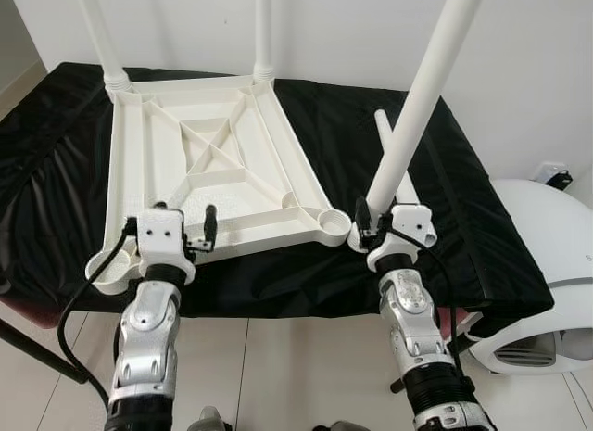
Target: Building children table
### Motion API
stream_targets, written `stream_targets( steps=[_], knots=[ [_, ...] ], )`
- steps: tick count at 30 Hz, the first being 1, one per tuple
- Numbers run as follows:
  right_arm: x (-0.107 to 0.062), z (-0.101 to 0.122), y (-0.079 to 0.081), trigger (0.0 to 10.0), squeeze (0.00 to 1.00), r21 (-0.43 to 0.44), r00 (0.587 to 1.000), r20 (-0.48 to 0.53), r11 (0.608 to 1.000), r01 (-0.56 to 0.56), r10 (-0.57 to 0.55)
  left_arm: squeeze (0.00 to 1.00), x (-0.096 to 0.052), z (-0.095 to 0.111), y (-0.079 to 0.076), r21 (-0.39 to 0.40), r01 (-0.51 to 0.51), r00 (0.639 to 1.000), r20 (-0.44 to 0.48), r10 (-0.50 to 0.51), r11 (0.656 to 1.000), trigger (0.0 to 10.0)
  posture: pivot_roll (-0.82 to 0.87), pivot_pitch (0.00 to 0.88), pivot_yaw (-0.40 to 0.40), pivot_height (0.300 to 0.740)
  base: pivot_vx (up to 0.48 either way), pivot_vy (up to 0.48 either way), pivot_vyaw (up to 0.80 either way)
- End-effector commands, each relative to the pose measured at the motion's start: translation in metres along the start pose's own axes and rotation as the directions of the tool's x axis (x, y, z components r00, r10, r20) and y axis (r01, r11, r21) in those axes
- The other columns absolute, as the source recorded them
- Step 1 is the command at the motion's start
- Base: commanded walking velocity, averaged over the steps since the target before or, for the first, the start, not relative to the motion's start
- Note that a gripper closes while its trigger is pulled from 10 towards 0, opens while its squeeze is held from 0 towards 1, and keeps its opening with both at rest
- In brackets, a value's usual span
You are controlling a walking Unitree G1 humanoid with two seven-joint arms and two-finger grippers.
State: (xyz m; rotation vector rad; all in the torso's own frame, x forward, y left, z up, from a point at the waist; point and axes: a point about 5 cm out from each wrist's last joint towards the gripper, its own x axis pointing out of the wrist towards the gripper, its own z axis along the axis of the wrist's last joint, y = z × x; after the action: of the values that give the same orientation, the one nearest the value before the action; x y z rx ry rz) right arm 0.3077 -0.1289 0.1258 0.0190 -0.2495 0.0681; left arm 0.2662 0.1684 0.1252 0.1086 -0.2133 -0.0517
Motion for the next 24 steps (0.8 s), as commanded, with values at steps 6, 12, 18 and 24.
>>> stream_targets(
  steps=[6,12,18,24],
  knots=[
    [0.003,0.002,0.004,10.0,0.0,0.001,1.0,0.015,1.0,-0.028,0.027,0.0,-0.012,0.0,-0.011,0.044,0.205,0.978,0.019,-0.206,0.978,10.0,0.08,0.0,-0.034,0.74,0.0,0.0,0.0],
    [0.004,0.001,0.001,10.0,0.0,-0.012,0.999,0.015,0.999,-0.033,0.033,0.0,-0.033,0.001,-0.031,0.06,0.451,0.891,0.03,-0.453,0.89,10.0,0.09,0.0,-0.039,0.74,0.0,0.0,0.0],
    [0.009,0.001,-0.001,10.0,0.0,-0.033,0.999,0.015,0.998,-0.052,0.052,0.0,-0.052,-0.004,-0.033,0.149,0.62,0.78,-0.014,-0.625,0.771,10.0,0.1,0.0,-0.047,0.74,0.0,0.0,0.0],
    [0.018,0.004,-0.005,10.0,0.0,-0.061,0.997,0.03,0.996,-0.068,0.07,0.0,-0.067,-0.007,-0.033,0.188,0.755,0.648,-0.072,-0.758,0.628,10.0,0.1,0.0,-0.04,0.74,0.0,0.0,0.0]
  ],
)
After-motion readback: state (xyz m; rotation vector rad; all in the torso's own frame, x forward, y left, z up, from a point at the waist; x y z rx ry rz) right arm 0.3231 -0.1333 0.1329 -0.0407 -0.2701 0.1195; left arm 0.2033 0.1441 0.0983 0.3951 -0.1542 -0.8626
